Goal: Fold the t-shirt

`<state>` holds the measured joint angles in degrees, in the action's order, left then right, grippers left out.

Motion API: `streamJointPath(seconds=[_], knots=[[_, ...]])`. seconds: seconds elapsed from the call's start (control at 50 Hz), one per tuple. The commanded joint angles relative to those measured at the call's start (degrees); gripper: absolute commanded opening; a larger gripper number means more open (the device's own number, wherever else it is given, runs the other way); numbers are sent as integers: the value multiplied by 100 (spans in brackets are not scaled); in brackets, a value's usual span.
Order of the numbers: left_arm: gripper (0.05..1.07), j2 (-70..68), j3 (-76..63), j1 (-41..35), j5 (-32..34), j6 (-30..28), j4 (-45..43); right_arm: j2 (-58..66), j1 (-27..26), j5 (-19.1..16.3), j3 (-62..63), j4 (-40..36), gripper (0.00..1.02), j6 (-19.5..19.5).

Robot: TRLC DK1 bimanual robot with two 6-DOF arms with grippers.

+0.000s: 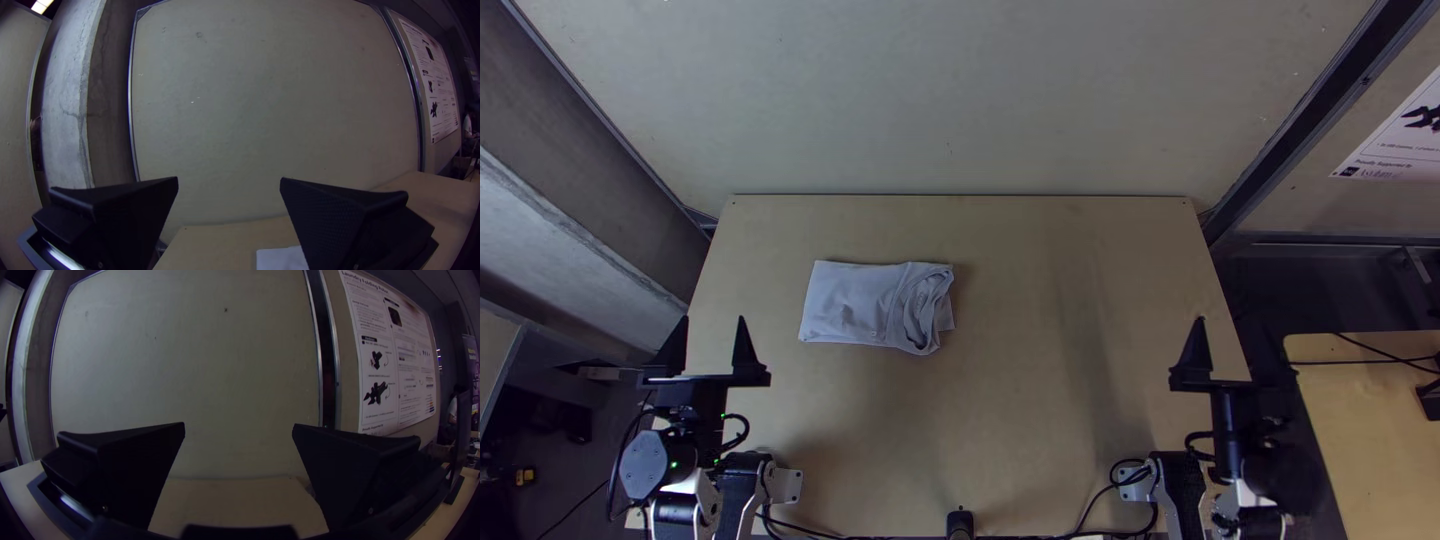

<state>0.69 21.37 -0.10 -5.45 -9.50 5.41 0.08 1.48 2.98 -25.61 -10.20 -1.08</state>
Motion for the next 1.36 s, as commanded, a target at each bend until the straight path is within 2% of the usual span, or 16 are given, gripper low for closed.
streamJointPath(seconds=[0.0,0.12,0.26,0.44,0.5,0.64,0.84,1.34], knots=[[103,-95,-414,54,-35,-70,-251,-43,-16,-17,530,246,99,-103],[103,-104,-888,98,-44,-114,-348,-43,11,-17,1119,475,99,-112],[103,-95,-1442,142,-44,-246,-1024,-43,11,-17,1664,668,99,-94],[103,-95,-1926,142,-35,-369,-1024,-52,11,-8,2473,1459,99,-15],[103,-95,-2057,142,-35,-457,-989,-43,28,-17,2552,1336,99,-15],[103,-78,-2040,247,-35,-254,-585,-43,46,-26,2525,1002,99,-68],[103,-78,-2119,265,290,-219,-576,-34,19,-26,2525,1002,99,-59],[103,-69,-2119,256,299,-219,-567,-25,19,-26,2525,1002,99,-59]])
